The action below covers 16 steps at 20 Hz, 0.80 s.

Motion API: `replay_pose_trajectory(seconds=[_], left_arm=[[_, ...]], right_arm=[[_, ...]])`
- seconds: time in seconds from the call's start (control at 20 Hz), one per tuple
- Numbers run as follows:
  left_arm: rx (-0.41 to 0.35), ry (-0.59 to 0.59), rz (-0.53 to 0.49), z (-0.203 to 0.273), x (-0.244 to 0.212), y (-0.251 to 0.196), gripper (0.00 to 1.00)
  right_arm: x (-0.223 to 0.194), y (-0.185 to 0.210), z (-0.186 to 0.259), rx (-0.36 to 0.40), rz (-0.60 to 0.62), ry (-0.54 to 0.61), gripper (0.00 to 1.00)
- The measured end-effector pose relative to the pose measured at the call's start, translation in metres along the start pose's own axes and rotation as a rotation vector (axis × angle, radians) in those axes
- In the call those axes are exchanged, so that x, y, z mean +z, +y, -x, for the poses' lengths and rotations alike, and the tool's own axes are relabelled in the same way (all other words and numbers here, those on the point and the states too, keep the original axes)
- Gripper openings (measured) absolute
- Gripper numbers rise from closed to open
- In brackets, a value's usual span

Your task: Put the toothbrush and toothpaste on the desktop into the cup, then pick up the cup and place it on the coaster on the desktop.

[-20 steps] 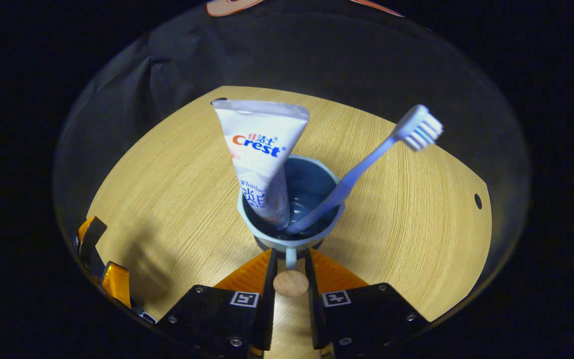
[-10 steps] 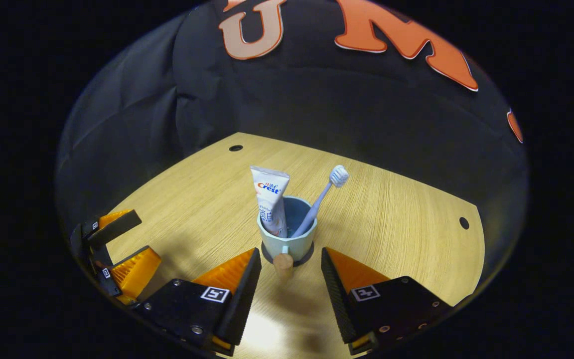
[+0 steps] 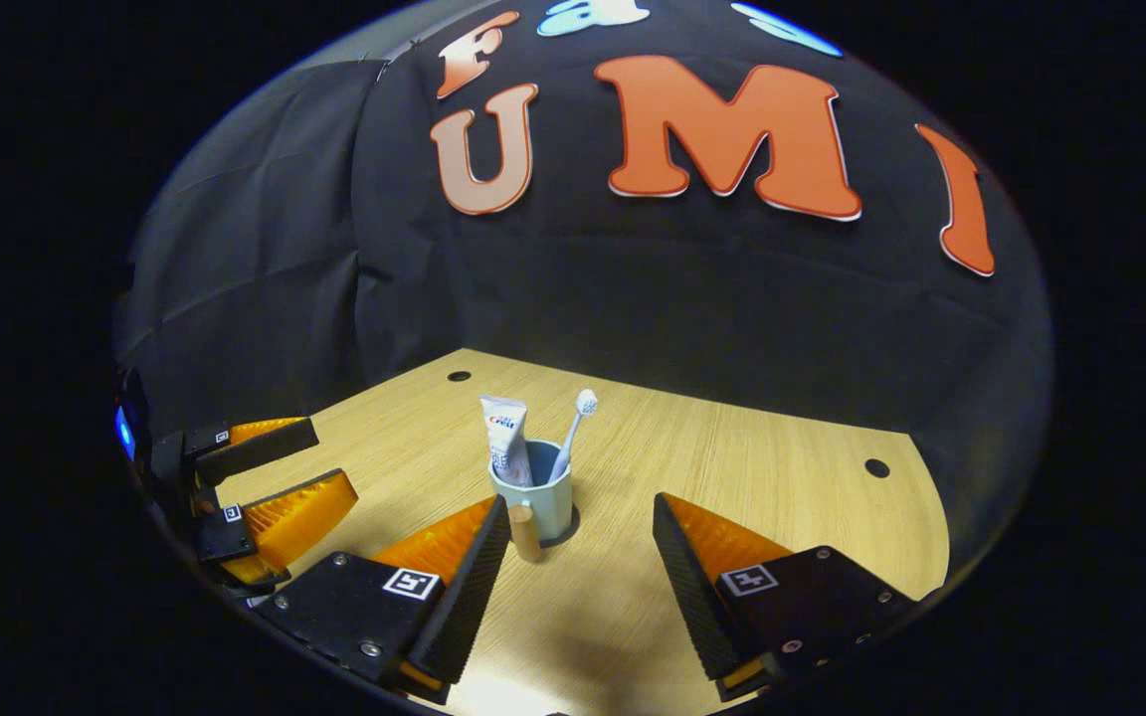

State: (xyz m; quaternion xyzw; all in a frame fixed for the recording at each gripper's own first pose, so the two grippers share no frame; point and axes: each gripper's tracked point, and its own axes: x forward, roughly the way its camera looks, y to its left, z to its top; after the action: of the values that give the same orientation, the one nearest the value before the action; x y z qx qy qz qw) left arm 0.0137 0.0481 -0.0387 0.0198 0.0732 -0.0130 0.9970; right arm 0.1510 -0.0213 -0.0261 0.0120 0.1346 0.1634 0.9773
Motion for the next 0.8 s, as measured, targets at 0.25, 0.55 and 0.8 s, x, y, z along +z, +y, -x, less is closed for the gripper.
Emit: replay_pose_trajectory(seconds=[0.25, 0.55, 0.8], left_arm=[[0.001, -0.081, -0.021, 0.005, 0.025, -0.02, 0.99], [0.015, -0.179, -0.01, 0.016, 0.051, -0.03, 0.99], [0.027, -0.241, -0.01, 0.027, 0.065, -0.034, 0.97]], right_arm=[[0.008, -0.029, 0.039, -0.114, 0.02, -0.159, 0.88], [0.009, -0.055, 0.073, -0.216, 0.013, -0.307, 0.89], [0.01, -0.06, 0.088, -0.262, 0.033, -0.358, 0.89]])
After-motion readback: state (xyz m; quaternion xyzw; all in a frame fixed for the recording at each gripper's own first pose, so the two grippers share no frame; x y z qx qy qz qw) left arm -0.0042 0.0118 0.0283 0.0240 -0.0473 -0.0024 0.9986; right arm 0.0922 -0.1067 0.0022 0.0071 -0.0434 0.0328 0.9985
